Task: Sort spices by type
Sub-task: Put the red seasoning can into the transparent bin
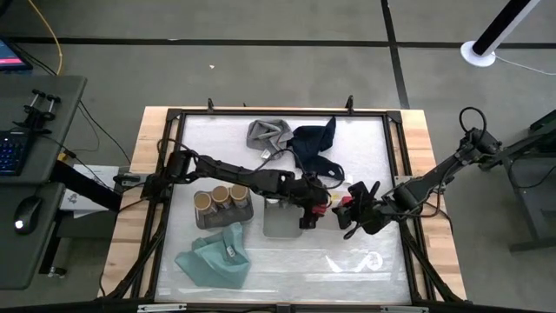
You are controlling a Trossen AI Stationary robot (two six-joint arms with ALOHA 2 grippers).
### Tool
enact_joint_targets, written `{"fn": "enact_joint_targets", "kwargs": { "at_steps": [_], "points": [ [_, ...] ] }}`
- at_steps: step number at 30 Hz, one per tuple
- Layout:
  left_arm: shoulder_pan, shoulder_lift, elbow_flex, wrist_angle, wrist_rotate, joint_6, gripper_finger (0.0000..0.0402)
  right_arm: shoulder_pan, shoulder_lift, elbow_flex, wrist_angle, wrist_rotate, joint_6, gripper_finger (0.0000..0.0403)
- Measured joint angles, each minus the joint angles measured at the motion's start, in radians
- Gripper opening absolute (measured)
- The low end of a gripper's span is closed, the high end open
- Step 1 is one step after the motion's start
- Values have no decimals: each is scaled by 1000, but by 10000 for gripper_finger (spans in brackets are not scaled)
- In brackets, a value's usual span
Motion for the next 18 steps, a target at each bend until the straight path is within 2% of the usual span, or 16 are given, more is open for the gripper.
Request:
{"fn": "enact_joint_targets", "kwargs": {
  "at_steps": [6, 10, 12, 15, 18],
  "points": [
    [43, -122, 1, -171, -30, 60, 299, -23, 0, 0, 5, -17, -60, 0],
    [71, -197, -2, -236, -32, 39, 289, -104, 0, 0, 45, -147, -183, 0],
    [79, -242, -26, -208, -37, 36, 275, -153, 6, 0, 70, -204, -258, 0],
    [83, -312, -109, -149, -82, 12, 233, -221, 15, 2, 93, -256, -356, 0],
    [74, -392, -243, -80, -138, -50, 156, -273, 34, 3, 116, -335, -449, 0]
  ]
}}
